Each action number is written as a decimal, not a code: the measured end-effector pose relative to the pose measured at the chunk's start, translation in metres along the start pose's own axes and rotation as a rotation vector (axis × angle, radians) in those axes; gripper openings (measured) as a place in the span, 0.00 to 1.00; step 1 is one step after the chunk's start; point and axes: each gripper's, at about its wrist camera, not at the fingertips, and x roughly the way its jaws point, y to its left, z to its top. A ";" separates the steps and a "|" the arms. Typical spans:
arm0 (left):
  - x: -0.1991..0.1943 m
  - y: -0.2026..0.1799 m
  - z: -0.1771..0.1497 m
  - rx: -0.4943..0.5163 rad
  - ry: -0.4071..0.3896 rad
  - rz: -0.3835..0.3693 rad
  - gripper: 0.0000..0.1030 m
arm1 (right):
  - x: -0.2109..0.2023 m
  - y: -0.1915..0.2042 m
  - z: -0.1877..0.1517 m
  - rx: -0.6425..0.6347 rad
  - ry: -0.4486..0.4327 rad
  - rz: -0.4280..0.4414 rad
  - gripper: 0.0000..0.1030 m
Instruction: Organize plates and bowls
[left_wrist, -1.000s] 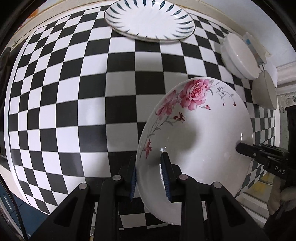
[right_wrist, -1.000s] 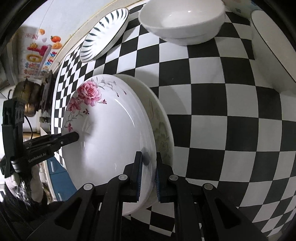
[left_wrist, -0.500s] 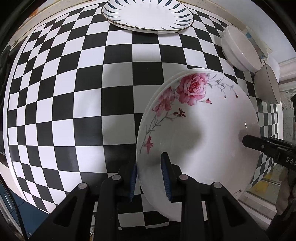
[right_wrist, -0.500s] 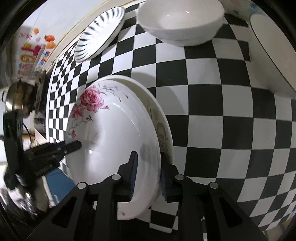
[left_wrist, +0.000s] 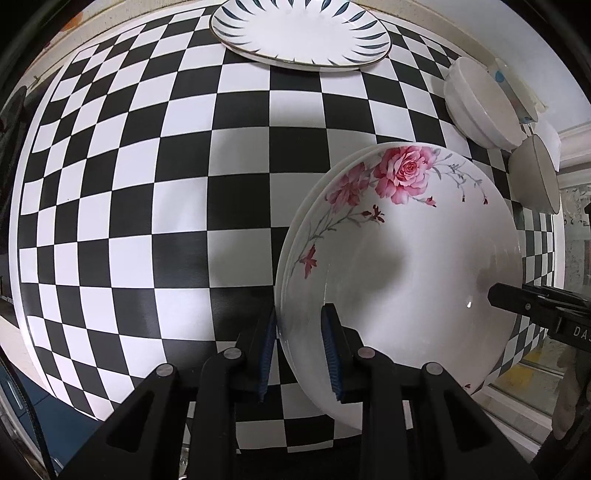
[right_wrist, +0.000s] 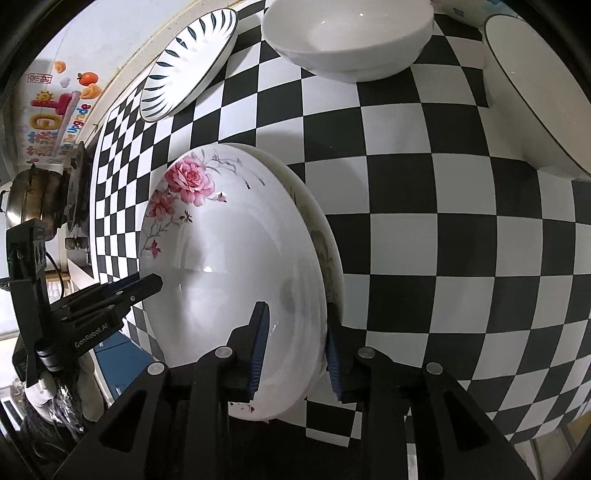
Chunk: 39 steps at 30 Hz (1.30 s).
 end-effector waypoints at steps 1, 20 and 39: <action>-0.001 0.000 0.000 0.000 -0.003 0.002 0.22 | -0.001 0.001 -0.001 0.004 -0.008 -0.004 0.30; -0.025 -0.004 0.005 -0.029 -0.038 0.008 0.22 | -0.043 0.001 0.007 0.038 -0.118 -0.038 0.31; -0.020 0.087 0.199 -0.233 -0.032 -0.124 0.28 | -0.039 0.077 0.212 0.076 -0.161 0.123 0.61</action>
